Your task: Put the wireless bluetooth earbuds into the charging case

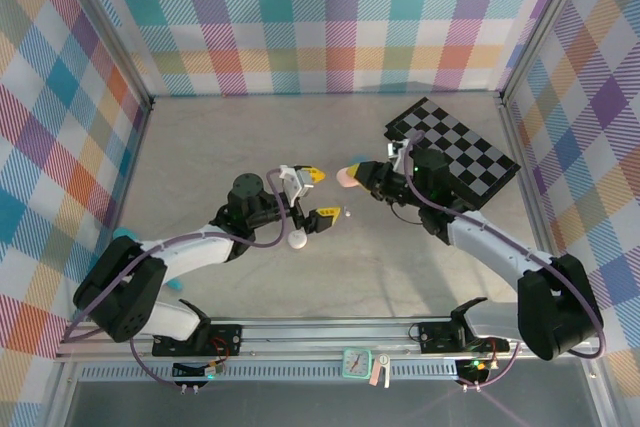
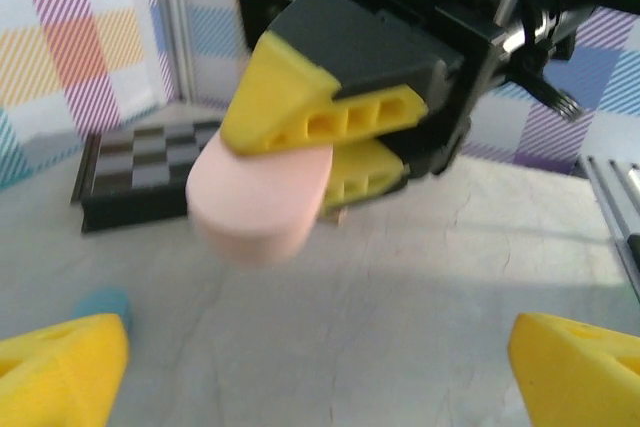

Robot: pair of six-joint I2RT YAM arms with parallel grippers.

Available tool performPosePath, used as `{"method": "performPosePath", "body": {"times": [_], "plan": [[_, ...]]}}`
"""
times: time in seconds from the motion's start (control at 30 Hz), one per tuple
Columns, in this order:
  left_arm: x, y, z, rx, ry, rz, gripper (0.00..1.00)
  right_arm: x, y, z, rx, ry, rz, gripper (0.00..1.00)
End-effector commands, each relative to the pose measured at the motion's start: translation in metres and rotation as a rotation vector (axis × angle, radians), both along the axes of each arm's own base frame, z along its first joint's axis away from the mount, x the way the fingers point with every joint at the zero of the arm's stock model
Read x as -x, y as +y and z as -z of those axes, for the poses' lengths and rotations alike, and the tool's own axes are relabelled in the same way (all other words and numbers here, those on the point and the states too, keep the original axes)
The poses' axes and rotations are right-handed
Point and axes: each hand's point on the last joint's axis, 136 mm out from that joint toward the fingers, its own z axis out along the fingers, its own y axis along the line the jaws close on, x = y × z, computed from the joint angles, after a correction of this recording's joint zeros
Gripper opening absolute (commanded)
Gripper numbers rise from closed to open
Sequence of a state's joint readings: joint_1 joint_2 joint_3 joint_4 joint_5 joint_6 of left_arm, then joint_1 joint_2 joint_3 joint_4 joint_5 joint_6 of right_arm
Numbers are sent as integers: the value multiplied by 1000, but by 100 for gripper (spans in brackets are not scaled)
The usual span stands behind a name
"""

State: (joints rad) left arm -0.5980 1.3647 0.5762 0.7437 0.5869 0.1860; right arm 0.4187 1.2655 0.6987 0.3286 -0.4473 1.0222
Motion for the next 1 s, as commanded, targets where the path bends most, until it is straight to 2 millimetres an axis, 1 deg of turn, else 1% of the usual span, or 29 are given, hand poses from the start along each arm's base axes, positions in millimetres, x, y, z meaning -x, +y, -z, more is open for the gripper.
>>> {"method": "performPosePath", "body": {"times": [0.0, 0.07, 0.17, 0.27, 0.43, 0.5, 0.57, 0.67, 0.77, 0.83, 0.87, 0.97], "plan": [[5, 17, 37, -175, 62, -81, 100, -16, -30, 45, 157, 31, 88, 22], [8, 25, 49, -250, 97, -122, 100, -28, -46, 66, 202, 63, 135, 22], [9, 37, 64, -353, 153, -203, 100, -43, -61, 93, 225, 114, 176, 23], [8, 50, 73, -404, 227, -289, 100, -57, -67, 112, 237, 149, 188, 24], [11, 63, 82, -448, 339, -387, 100, -69, -73, 141, 286, 196, 197, 26], [12, 67, 86, -461, 389, -423, 100, -73, -79, 152, 319, 217, 207, 29], [12, 68, 88, -471, 423, -451, 100, -76, -83, 158, 341, 225, 214, 35], [11, 71, 91, -478, 486, -498, 100, -78, -93, 161, 394, 224, 228, 46], [9, 74, 93, -492, 539, -543, 100, -79, -102, 156, 441, 206, 238, 56], [10, 72, 91, -518, 548, -525, 100, -79, -109, 150, 480, 190, 248, 63], [16, 76, 97, -569, 565, -510, 100, -79, -112, 145, 505, 172, 249, 67], [21, 76, 93, -680, 527, -436, 100, -74, -121, 128, 576, 115, 246, 77]]}}
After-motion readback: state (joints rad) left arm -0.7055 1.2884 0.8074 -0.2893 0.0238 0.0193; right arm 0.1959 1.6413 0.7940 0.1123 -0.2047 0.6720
